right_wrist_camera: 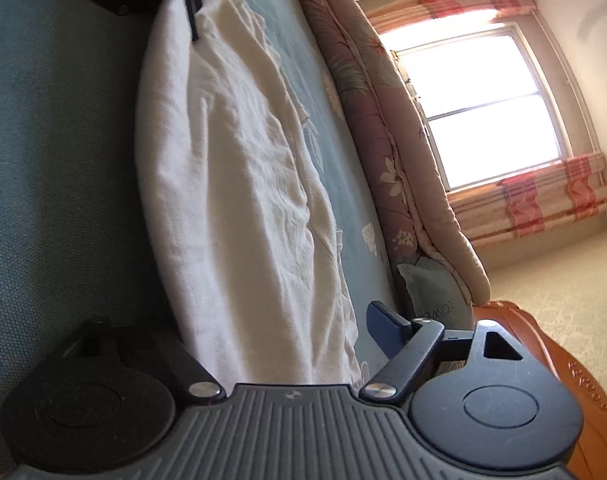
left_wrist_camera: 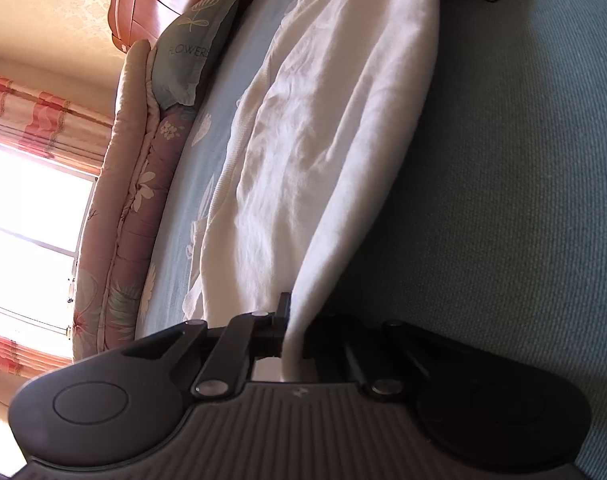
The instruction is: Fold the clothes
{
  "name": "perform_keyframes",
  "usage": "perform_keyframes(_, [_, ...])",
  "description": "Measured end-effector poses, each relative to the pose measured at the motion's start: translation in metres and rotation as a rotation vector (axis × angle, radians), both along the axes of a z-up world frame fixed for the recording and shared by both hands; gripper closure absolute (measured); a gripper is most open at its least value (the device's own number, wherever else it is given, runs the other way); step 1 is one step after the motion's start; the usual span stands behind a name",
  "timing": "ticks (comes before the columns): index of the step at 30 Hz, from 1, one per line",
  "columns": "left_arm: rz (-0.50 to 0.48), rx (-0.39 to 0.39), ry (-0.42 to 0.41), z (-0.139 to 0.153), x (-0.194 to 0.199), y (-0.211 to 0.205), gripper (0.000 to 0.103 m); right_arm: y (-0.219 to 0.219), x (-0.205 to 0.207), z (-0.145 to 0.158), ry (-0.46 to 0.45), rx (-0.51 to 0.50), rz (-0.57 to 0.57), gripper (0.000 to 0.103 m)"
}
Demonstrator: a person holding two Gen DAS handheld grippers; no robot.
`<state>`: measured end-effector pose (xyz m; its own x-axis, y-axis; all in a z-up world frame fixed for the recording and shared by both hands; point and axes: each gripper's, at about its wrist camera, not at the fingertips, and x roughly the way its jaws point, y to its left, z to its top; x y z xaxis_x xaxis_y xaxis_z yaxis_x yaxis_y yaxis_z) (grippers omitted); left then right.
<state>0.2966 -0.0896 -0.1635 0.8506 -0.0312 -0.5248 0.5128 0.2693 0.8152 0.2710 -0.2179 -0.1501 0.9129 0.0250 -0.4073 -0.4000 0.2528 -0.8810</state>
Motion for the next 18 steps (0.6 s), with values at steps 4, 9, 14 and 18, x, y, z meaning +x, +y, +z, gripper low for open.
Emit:
perform_keyframes(4, [0.004,-0.002,-0.005,0.000,0.000,0.000,0.103,0.005,-0.003,-0.003,0.029,-0.073,0.038,0.028])
perform_keyframes(9, [0.006,0.001,-0.006,0.000,-0.001,-0.001,0.103,0.005,-0.006,-0.005,0.027,-0.064,0.036,0.038])
perform_keyframes(14, [0.008,0.000,-0.009,-0.001,-0.003,-0.002,0.103,0.009,-0.020,-0.020,0.017,-0.084,0.052,0.069])
perform_keyframes(18, [0.007,0.002,-0.008,-0.001,-0.003,-0.002,0.103,0.012,-0.022,-0.031,0.023,-0.123,0.061,0.094])
